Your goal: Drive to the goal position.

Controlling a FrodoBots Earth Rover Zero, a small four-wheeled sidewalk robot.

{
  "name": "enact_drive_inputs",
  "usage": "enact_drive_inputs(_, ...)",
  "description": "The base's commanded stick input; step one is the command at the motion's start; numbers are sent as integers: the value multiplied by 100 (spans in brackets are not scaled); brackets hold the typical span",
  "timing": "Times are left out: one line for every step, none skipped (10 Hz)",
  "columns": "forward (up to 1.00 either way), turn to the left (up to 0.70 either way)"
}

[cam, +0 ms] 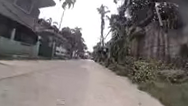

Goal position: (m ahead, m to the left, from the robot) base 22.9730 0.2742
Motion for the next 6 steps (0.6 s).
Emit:
enact_drive_inputs(50, 0)
enact_drive_inputs(50, 0)
enact_drive_inputs(50, 0)
enact_drive_inputs(50, 1)
enact_drive_inputs(50, 1)
enact_drive_inputs(50, 1)
